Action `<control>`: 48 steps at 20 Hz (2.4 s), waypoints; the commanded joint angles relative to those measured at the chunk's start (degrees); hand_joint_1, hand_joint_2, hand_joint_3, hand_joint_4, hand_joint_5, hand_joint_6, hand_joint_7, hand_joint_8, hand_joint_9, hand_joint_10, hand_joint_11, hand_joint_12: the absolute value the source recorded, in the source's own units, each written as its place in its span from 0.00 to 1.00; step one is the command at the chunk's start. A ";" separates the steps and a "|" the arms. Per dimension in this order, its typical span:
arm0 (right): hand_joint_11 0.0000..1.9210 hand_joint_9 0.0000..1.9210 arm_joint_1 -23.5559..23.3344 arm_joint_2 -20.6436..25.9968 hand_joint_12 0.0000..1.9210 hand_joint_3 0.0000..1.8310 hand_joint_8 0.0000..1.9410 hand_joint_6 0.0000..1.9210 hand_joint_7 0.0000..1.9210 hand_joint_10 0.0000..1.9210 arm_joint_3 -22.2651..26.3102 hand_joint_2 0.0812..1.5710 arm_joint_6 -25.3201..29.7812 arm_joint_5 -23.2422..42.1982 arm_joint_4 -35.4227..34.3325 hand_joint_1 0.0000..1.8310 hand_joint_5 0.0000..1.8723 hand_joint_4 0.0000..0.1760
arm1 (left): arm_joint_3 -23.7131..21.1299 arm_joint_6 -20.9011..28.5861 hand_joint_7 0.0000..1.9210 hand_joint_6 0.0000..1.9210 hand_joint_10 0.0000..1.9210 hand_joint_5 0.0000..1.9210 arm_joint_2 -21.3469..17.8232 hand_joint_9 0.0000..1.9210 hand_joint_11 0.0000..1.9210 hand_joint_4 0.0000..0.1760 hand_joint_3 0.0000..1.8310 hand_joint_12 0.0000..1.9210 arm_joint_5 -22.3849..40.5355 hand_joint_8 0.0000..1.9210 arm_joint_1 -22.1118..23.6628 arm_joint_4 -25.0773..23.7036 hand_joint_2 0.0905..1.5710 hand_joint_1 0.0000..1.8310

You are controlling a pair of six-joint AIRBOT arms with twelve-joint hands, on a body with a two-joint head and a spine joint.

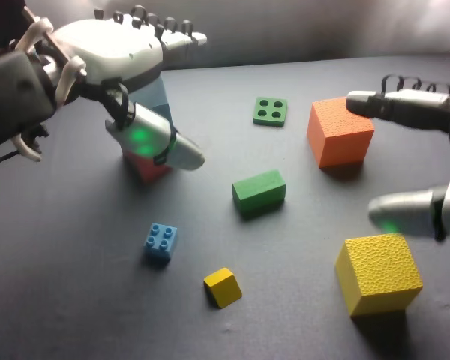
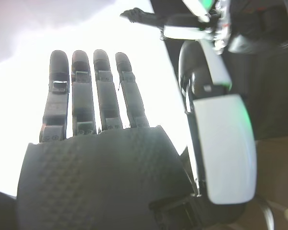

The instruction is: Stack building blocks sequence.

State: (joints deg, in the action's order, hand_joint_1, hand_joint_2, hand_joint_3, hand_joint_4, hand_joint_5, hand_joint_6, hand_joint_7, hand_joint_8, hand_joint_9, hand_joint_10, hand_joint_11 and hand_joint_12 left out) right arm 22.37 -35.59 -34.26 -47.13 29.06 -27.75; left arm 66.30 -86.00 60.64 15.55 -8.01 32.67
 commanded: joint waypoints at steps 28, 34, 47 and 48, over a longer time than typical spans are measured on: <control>0.00 0.00 11.88 -13.26 0.00 0.00 0.00 0.00 0.00 0.00 -5.16 0.62 -1.20 8.58 -1.94 0.79 0.00 0.00 | -19.44 64.93 0.08 0.00 0.00 0.06 -23.55 0.08 0.00 0.00 0.00 0.23 21.96 0.00 -15.80 -81.72 0.54 0.26; 0.00 0.00 13.04 -15.61 0.00 0.00 0.00 0.00 0.00 0.00 -7.78 0.63 -1.33 6.48 -0.86 0.81 0.00 0.00 | -18.83 72.38 0.07 0.00 0.00 0.05 -24.21 0.08 0.00 0.00 0.00 0.26 21.48 0.00 -13.98 -89.37 0.54 0.25; 0.00 0.08 13.77 -16.31 0.40 0.00 0.00 0.00 0.08 0.01 -8.45 0.67 -1.61 7.06 0.54 0.75 0.07 0.00 | -18.97 82.01 0.09 0.00 0.00 0.06 -24.98 0.08 0.00 0.00 0.00 0.25 19.02 0.00 -9.20 -98.62 0.57 0.23; 0.00 0.08 13.74 -16.31 0.40 0.00 0.00 0.00 0.08 0.01 -8.45 0.67 -1.61 7.21 0.55 0.75 0.07 0.00 | -19.04 82.01 0.09 0.00 0.00 0.06 -25.06 0.08 0.00 0.00 0.00 0.25 19.02 0.00 -9.05 -98.63 0.57 0.23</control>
State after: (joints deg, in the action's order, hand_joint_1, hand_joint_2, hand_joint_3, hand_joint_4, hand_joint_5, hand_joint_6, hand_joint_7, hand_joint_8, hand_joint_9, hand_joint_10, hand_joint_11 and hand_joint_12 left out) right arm 36.03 -52.18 -42.76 -48.95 32.25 -28.21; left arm 47.31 -4.16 36.49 31.31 -17.50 -68.10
